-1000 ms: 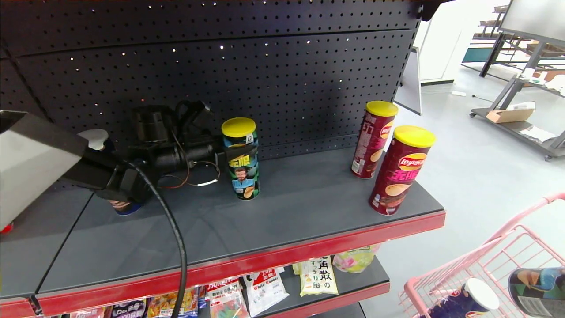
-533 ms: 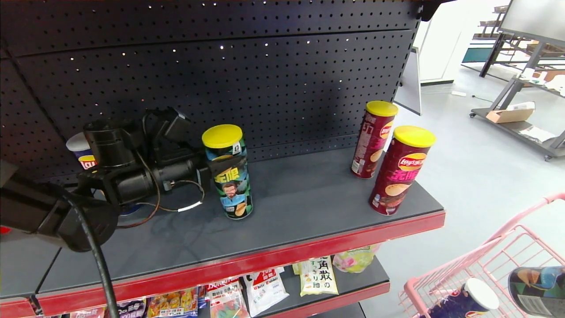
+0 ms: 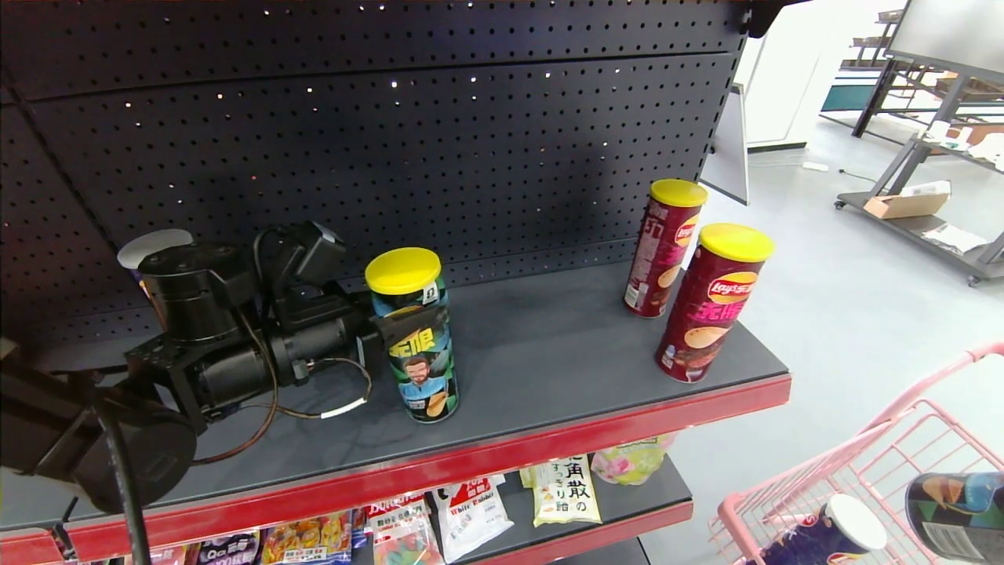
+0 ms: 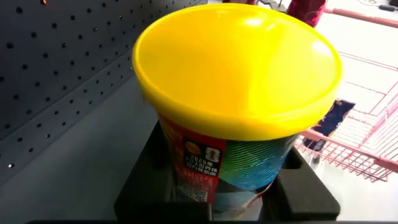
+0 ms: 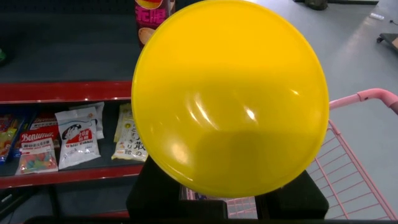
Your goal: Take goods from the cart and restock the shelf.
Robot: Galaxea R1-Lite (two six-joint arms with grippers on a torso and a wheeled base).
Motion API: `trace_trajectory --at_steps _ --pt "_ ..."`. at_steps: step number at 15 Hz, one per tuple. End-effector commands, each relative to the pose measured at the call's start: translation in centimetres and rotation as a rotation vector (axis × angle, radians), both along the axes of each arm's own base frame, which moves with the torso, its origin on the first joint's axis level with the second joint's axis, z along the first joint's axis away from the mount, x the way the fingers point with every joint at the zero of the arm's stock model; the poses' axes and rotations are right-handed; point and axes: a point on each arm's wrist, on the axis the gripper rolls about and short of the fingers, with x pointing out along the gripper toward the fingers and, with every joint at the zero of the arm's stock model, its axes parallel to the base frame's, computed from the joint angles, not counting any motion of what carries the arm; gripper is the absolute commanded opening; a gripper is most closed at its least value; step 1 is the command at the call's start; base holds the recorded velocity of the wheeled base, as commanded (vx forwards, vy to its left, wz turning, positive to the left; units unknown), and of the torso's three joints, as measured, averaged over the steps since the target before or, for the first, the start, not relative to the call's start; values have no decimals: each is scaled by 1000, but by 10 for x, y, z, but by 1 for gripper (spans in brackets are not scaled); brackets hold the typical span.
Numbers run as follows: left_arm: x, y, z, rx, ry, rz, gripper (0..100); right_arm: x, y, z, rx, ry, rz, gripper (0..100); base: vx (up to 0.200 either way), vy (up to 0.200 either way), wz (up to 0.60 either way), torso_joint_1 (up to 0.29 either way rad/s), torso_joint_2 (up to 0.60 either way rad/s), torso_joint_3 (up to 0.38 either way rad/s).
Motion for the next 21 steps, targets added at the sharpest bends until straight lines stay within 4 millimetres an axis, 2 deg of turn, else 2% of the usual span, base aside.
trace_trajectory --at_steps 1,8,18,19,21 --pt "-2 1 -1 2 5 1 0 -1 0 0 1 -4 0 0 0 0 0 0 0 0" --pt "-20 7 -4 11 33 1 0 -1 0 0 1 -3 0 0 0 0 0 0 0 0" --pt "-26 9 -10 21 56 7 0 -1 0 0 2 -7 0 0 0 0 0 0 0 0" --pt "-27 10 -11 24 61 7 100 -1 0 0 2 -7 0 0 0 0 0 0 0 0" --pt "-28 10 -10 23 58 7 100 -1 0 0 4 -7 2 0 0 0 0 0 0 0"
